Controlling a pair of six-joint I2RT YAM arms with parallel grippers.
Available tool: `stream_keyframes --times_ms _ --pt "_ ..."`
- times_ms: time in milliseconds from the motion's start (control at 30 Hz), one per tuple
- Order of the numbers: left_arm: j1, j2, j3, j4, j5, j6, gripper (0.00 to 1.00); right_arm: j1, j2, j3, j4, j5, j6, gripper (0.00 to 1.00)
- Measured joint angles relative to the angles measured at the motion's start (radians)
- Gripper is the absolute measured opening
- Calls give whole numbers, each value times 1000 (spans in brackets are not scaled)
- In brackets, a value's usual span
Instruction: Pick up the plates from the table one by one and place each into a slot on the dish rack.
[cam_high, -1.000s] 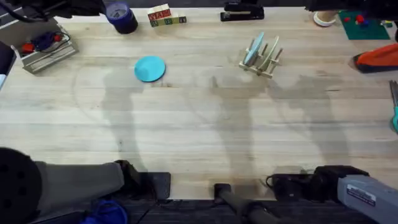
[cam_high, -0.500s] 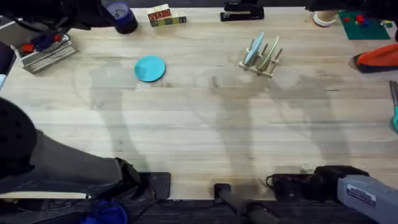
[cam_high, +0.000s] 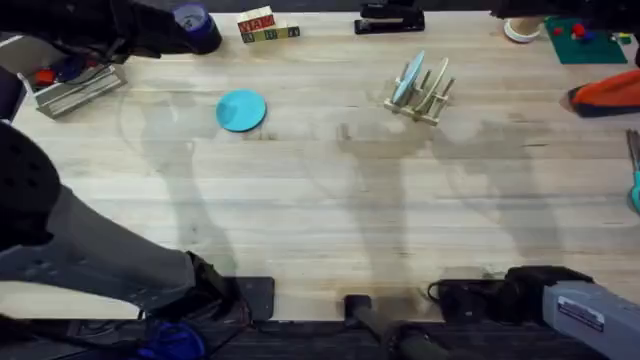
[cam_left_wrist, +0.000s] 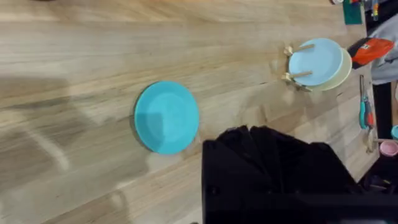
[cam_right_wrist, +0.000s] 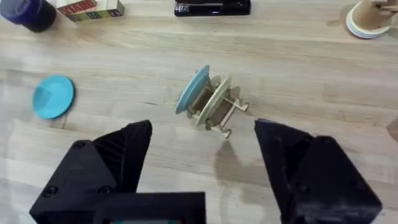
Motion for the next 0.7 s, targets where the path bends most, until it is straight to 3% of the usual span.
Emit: stream_keyframes --times_ms 333,700 --pt "-2 74 0 0 -82 0 39 0 0 0 0 0 0 993" --pt "-3 199 0 -14 -98 -9 41 0 16 0 0 0 0 994"
